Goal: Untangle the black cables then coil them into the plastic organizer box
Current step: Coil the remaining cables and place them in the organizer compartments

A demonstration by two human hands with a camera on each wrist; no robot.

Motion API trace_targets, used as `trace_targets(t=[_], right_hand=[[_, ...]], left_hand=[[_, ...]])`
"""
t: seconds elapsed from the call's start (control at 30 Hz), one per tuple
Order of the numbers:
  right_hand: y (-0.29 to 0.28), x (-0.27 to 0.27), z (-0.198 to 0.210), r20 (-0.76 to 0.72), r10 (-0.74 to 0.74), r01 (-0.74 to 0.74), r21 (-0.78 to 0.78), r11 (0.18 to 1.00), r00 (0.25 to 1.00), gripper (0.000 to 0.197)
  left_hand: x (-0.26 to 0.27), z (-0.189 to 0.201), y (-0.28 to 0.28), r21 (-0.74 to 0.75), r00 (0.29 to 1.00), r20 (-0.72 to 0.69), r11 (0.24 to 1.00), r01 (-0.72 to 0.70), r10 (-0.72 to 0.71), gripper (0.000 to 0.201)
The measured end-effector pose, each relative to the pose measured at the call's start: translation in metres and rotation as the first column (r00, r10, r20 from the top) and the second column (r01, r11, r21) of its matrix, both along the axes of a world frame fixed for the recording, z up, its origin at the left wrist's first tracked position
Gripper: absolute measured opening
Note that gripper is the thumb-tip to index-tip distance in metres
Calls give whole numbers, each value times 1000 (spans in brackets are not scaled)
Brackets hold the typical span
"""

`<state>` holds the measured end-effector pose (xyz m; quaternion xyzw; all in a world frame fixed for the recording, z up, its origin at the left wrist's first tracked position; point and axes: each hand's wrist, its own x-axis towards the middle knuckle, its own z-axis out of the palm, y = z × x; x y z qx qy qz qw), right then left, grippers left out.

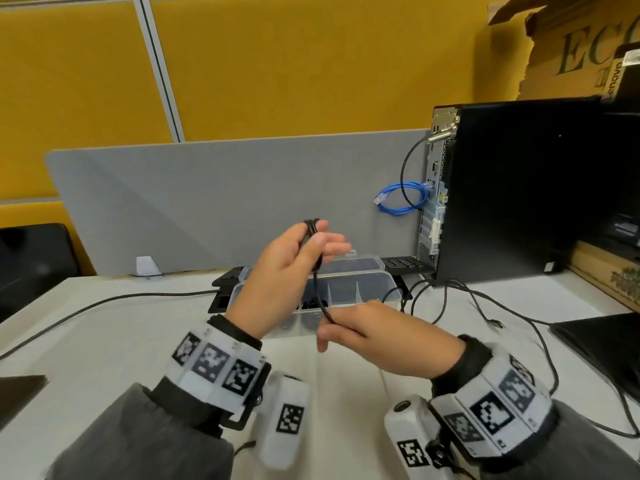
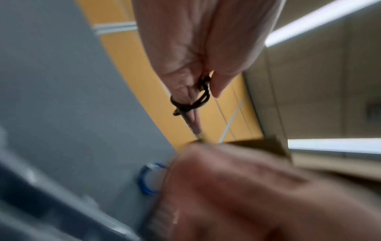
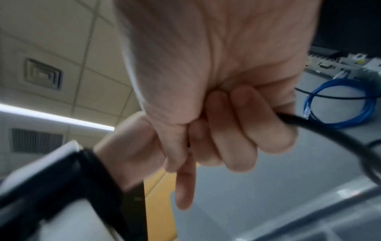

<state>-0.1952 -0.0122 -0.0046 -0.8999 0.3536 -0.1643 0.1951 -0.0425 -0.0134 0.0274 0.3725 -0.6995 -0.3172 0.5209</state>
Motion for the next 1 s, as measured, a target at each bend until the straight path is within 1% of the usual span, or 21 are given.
trace_targets(t=[0.03, 0.07, 0.1, 0.17, 0.2, 0.27, 0.33, 0.37, 0.4, 0.43, 0.47, 0.5, 0.53, 0.6, 0.63, 0.67, 0.73, 0.8, 0.9, 0.97, 1.0], right_hand=[[0, -2, 5, 26, -9, 10, -41, 999, 1000, 29], [0, -6, 11, 73, -42, 50, -108, 993, 996, 26], [-2, -12, 17, 133, -85, 108, -178, 978, 987, 23], [-7, -26, 25, 335, -125, 208, -224, 952, 934, 16], [-10, -31, 26, 441, -127, 238, -206, 949, 888, 11], [-16, -37, 25, 509, -139, 259, -174, 950, 849, 14], [-18, -33, 19, 360, -147, 195, -101, 976, 921, 22], [-18, -28, 14, 251, -128, 147, -57, 987, 960, 23], [-17, -22, 9, 161, -100, 105, -23, 994, 982, 24], [-15, -17, 5, 104, -78, 78, 1, 997, 992, 26], [-13, -14, 3, 76, -64, 64, 0, 998, 995, 27], [-12, -13, 4, 63, -65, 66, -29, 997, 996, 27], [-12, -16, 7, 62, -78, 81, -61, 995, 995, 26], [-17, -29, 14, 75, -146, 153, -95, 984, 986, 26], [-20, -39, 17, 83, -198, 206, -101, 973, 977, 28], [-25, -50, 19, 88, -261, 271, -117, 956, 961, 31], [-36, -72, 18, 100, -392, 403, -149, 903, 915, 36], [-47, -89, 13, 121, -492, 506, -154, 849, 862, 38], [-58, -112, 2, 99, -658, 654, -290, 699, 747, 29], [-61, -126, -5, 78, -761, 707, -438, 555, 645, 22], [-61, -129, -5, 74, -807, 748, -432, 504, 586, 27]], left_hand=[[2, -3, -1, -87, 964, 241, 991, -97, 116, 39], [5, -7, -1, -131, 885, 435, 984, -122, 168, 46], [8, -9, -1, -101, 817, 560, 990, -97, 137, 51], [12, -10, 5, 126, 800, 590, 991, 43, -110, 49], [12, -8, 9, 242, 834, 492, 960, 143, -248, 43], [9, -2, 17, 308, 912, 131, 890, 335, -388, 34], [4, 9, 19, 202, 899, -241, 887, 415, -365, 34], [2, 13, 16, 142, 871, -358, 902, 408, -338, 32], [1, 15, 13, 104, 864, -405, 924, 369, -299, 28], [1, 14, 8, 89, 902, -366, 956, 279, -229, 27], [2, 13, 5, 70, 966, -227, 988, 138, -119, 28], [3, 10, 2, 15, 1000, 2, 1000, -1, 1, 32], [5, 5, 1, -61, 956, 274, 994, -95, 108, 36], [14, -6, -3, -171, 664, 712, 973, -153, 230, 40], [21, -11, -5, -177, 547, 800, 968, -179, 248, 43], [30, -14, -8, -166, 497, 829, 961, -221, 258, 45], [47, -12, -13, -157, 528, 792, 938, -310, 307, 44], [61, -6, -17, -242, 555, 707, 887, -393, 438, 44], [87, 7, -23, -452, 468, 514, 690, -564, 719, 44], [108, 15, -22, -489, 408, 404, 571, -659, 818, 44], [116, 17, -22, -481, 385, 386, 539, -692, 838, 45]])
